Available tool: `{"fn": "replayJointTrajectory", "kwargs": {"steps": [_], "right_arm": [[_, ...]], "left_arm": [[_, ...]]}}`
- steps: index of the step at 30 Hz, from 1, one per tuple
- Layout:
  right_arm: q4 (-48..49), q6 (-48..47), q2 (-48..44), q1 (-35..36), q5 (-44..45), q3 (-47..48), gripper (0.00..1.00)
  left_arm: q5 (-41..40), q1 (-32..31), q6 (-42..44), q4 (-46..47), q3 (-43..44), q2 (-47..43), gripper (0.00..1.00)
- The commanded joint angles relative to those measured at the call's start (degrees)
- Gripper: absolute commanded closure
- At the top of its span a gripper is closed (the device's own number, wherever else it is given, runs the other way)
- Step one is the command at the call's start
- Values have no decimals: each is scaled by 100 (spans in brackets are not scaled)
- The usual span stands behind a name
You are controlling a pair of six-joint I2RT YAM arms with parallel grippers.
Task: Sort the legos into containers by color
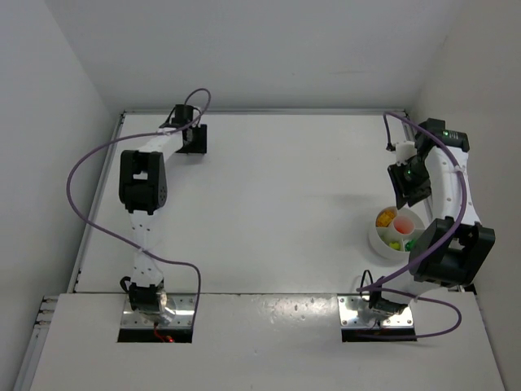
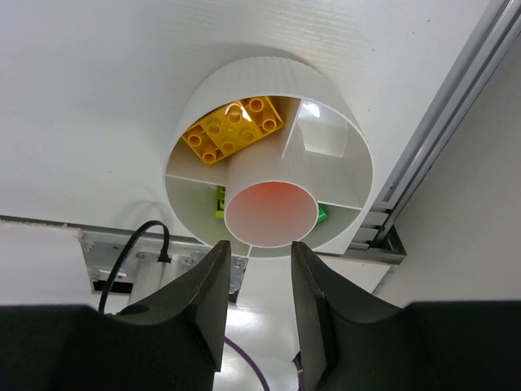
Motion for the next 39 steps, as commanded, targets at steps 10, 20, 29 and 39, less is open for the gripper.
{"fn": "replayJointTrajectory", "kwargs": {"steps": [10,20,29,39], "right_arm": [[-23,62,-56,-31,-111,198,64],[-23,62,-3,-31,-163,146,64],[-23,62,-3,-31,-216,145,64],[-23,62,-3,-31,-269,145,64]], "left_arm": [[-286,-25,-432,-304,1771,1422,35],[-347,89,-572,-356,1825,1607,40],[-462,142,-695,-409,1825,1607,50],[-831,195,-1082,-514,2000,1827,51]]}}
